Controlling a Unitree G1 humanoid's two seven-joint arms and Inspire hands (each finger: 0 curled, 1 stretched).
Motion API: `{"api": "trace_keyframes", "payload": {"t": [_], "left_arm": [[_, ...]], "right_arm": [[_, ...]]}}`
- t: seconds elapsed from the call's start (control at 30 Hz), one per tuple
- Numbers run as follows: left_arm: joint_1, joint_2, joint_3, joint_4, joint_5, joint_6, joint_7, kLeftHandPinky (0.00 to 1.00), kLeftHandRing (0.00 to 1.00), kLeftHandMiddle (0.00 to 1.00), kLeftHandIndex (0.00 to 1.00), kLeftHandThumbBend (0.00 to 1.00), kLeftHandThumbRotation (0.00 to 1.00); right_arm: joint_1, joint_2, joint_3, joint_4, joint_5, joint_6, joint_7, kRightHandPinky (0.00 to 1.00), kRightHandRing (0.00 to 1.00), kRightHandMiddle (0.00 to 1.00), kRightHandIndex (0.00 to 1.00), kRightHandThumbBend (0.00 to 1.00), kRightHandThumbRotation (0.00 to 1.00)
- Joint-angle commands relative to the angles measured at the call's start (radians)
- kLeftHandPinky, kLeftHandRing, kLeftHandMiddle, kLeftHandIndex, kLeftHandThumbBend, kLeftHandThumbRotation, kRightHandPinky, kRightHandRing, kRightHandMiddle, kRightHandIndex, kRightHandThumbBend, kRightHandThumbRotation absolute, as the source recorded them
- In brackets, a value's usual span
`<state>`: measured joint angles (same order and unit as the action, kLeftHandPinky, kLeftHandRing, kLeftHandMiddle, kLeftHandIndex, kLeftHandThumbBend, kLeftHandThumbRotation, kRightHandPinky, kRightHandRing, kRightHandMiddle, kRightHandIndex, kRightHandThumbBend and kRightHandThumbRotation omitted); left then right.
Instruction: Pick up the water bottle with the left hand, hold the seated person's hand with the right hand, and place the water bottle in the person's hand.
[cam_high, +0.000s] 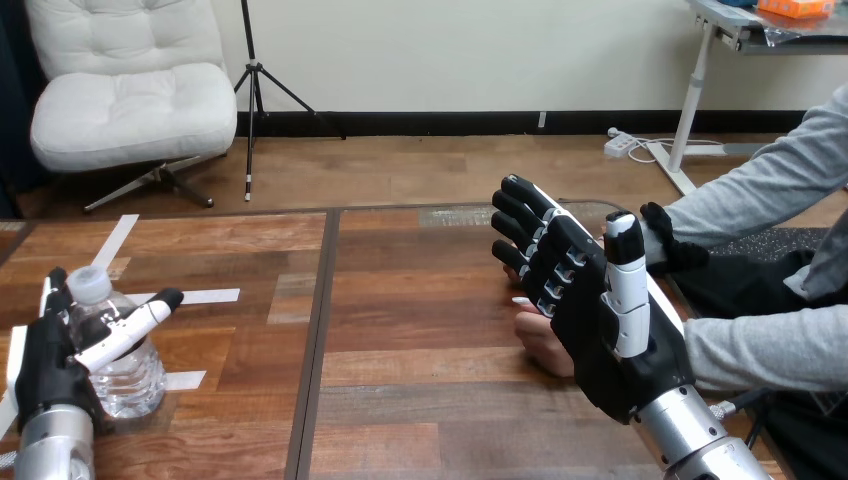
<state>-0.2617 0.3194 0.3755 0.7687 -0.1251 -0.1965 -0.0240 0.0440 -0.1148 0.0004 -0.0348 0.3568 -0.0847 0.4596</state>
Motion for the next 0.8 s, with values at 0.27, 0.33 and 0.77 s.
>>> {"api": "trace_keyframes", "payload": {"t": [0.27, 0.33, 0.77], "left_arm": [[-0.085, 0.036, -0.009, 0.023, -0.005, 0.022, -0.012, 1.0, 1.0, 1.0, 1.0, 0.93, 0.1], [-0.085, 0.034, -0.007, 0.021, -0.007, 0.026, -0.009, 1.0, 1.0, 1.0, 1.0, 0.93, 0.08], [-0.075, 0.016, -0.015, -0.031, 0.038, 0.073, 0.131, 0.81, 0.85, 0.86, 0.85, 0.87, 0.0]], "right_arm": [[-0.03, 0.007, -0.007, -0.046, 0.01, -0.006, -0.003, 0.99, 0.98, 0.96, 0.93, 0.87, 1.0], [-0.03, 0.008, -0.007, -0.046, 0.011, -0.006, -0.002, 0.99, 0.98, 0.96, 0.92, 0.87, 1.0], [-0.031, 0.011, -0.007, -0.043, 0.011, -0.011, -0.003, 0.98, 0.97, 0.96, 0.92, 0.87, 1.0]]}}
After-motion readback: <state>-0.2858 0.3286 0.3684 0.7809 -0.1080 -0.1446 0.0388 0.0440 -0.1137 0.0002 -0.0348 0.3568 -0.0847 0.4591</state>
